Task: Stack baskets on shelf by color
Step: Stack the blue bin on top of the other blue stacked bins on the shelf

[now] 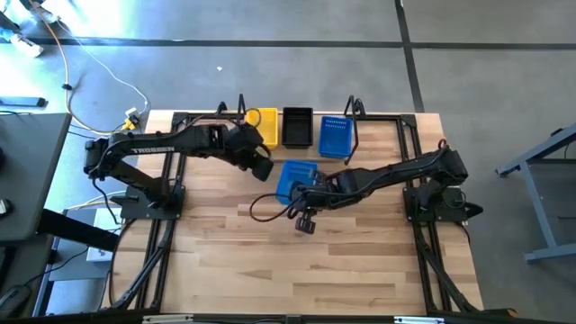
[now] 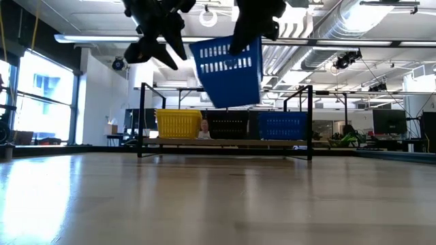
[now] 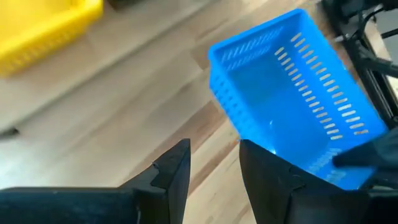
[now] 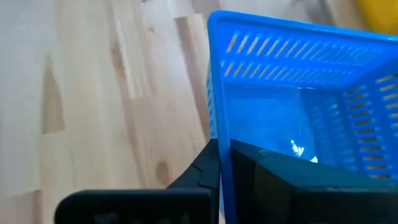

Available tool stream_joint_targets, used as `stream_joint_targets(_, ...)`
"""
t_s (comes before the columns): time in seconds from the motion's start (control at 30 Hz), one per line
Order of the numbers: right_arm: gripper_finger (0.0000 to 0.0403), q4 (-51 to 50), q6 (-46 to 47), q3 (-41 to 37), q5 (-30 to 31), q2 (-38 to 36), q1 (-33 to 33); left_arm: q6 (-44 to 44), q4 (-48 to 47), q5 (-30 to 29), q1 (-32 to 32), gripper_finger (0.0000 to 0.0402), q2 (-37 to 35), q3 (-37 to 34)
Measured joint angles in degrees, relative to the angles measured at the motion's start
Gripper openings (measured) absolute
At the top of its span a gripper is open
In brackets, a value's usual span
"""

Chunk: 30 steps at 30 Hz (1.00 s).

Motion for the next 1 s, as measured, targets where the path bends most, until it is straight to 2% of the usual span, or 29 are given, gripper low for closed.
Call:
stream_joint_targets(0.27, 0.0, -5.35, -0.5, 0.0, 7.89, -4.99, -0.12, 5.62, 0.76, 0.18, 3.28, 0.0127, -4.51, 0.0)
stream_joint_targets(0.47, 0.0, -8.05, -6.49, 0.0, 14.29, -11.06, -2.16, 6.27, 2.97, 1.17, 4.46, 0.0127, -6.4, 0.02)
stream_joint_targets(0.73, 0.0, -8.6, -16.81, -0.44, 19.68, -21.6, -7.85, 6.23, 3.2, 4.85, 5.39, 0.0127, -6.82, 0.02)
stream_joint_targets(0.87, 0.0, -1.22, -21.85, -9.28, 19.16, -28.46, -11.62, 6.18, 3.38, 4.8, 5.57, 0.0127, -6.8, 0.02)
stream_joint_targets(1.0, 0.0, 10.55, -28.31, -20.32, 11.8, -34.56, -16.87, 6.11, 5.66, 4.82, 5.59, 0.0127, -6.8, 0.02)
